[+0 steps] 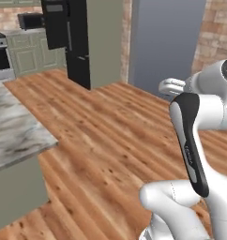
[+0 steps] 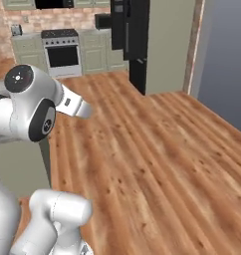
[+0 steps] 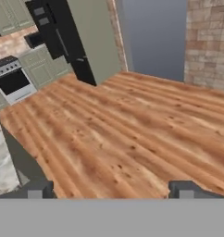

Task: There is a bowl on the dining counter. Grab a lemon wedge from the fridge and place it in the bowl. Then get the liquor bottle and glass cup from the cabinet and place them next to the bowl.

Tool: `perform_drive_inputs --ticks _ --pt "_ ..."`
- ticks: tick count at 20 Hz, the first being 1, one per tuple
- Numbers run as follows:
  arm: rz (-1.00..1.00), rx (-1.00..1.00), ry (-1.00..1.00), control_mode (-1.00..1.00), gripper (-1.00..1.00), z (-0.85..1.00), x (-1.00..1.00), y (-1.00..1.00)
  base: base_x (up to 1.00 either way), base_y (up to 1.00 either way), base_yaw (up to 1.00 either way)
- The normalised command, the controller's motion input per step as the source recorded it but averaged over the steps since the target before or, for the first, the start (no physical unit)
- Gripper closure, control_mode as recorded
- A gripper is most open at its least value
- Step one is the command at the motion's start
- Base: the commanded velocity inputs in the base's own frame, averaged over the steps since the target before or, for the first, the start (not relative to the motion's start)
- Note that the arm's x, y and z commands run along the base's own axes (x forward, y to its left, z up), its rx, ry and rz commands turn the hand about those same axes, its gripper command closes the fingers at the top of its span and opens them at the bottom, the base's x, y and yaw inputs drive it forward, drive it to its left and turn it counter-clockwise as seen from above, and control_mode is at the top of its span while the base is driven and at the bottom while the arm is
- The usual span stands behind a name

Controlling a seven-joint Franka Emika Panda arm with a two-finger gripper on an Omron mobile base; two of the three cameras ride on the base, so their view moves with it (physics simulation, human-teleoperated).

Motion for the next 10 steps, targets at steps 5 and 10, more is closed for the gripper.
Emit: perform_drive_inputs --ticks 5,10 --pt "0.00 0.00 0.00 1.00 -1.00 0.00 0.00 0.00 0.95 -0.87 0.00" --pt "0.00 0.00 0.00 1.00 -1.00 0.00 0.00 0.00 1.00 -0.53 0.14"
